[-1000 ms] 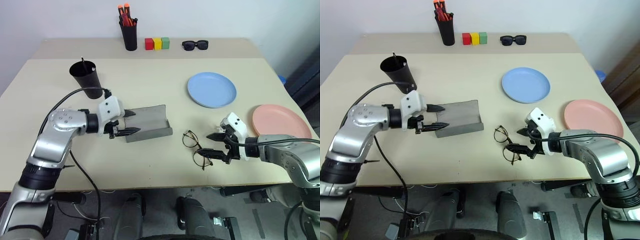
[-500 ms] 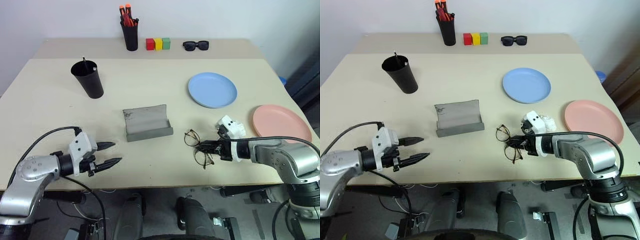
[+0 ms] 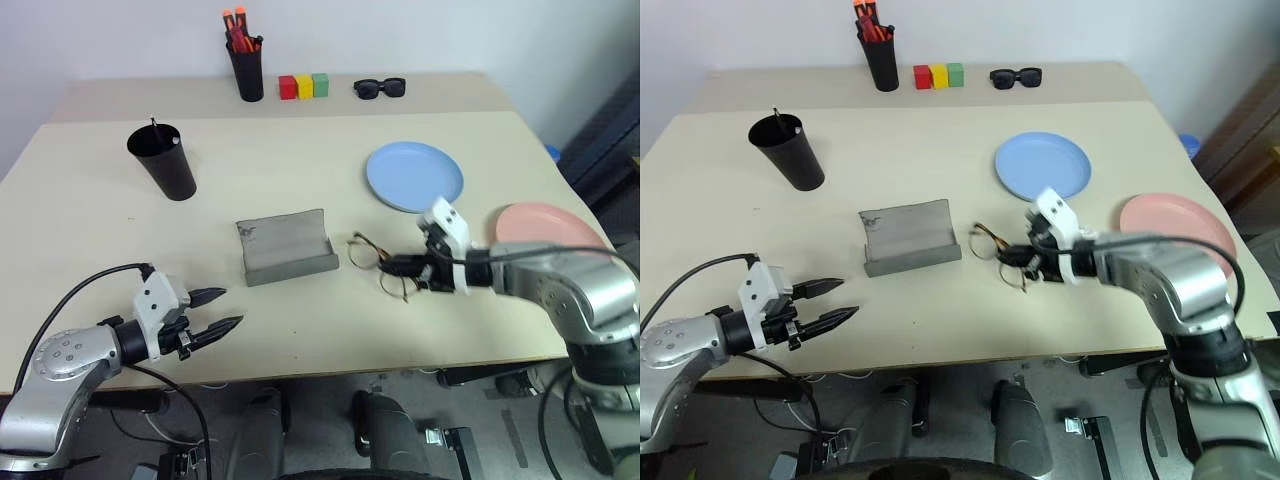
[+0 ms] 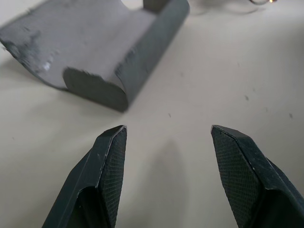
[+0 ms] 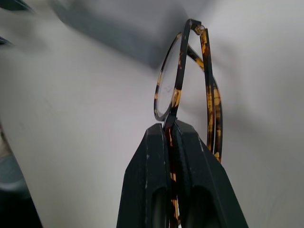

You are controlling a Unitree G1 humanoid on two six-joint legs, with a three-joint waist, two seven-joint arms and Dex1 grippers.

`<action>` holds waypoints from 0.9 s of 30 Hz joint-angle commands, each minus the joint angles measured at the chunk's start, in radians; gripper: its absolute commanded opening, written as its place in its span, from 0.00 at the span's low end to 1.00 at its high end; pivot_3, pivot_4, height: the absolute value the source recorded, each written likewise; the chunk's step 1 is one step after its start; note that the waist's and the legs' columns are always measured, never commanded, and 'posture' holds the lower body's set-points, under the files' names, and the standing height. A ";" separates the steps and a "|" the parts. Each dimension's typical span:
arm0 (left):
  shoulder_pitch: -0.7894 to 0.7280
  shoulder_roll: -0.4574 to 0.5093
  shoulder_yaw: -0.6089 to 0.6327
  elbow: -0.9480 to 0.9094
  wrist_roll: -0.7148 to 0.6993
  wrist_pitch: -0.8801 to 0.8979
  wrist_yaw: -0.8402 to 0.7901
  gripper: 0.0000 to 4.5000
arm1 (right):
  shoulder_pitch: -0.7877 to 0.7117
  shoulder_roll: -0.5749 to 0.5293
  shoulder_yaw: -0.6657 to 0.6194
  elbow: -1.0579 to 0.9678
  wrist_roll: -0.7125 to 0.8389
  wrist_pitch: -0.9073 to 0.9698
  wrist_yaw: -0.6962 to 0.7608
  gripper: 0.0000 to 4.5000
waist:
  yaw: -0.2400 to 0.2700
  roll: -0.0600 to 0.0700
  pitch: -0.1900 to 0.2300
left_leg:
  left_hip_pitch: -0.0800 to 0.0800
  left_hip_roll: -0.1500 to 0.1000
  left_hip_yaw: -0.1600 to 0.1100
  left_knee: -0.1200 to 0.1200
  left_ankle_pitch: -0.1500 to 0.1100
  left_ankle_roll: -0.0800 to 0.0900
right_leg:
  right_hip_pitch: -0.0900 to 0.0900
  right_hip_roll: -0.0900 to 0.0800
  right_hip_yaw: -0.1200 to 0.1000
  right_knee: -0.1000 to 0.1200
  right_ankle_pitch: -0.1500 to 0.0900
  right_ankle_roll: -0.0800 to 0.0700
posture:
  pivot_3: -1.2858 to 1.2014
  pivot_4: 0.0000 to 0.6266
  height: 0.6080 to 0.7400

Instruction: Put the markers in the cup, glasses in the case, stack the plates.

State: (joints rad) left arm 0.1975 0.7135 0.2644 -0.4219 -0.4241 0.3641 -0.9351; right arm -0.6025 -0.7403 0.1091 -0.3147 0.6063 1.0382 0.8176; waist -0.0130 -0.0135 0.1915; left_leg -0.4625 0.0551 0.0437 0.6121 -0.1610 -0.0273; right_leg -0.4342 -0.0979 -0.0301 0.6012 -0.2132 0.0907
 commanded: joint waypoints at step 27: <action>0.039 -0.056 0.081 -0.034 -0.054 -0.019 0.134 0.65 | -0.695 0.525 0.290 1.218 -0.568 -1.006 0.530 0.75 | -0.006 0.000 -0.001 | 0.000 0.010 0.013 0.000 -0.001 -0.003 | -0.010 0.002 -0.004 0.014 0.005 -0.004 | 0.52 0.24 1.00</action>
State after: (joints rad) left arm 0.2631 0.6634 0.3049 -0.4508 -0.4406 0.3399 -0.8223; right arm -1.2567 -0.2109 0.4535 0.9523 0.0210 0.0386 1.3507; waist -0.0191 -0.0131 0.1910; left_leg -0.4630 0.0656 0.0565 0.6123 -0.1616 -0.0302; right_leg -0.4448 -0.0959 -0.0345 0.6157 -0.2083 0.0872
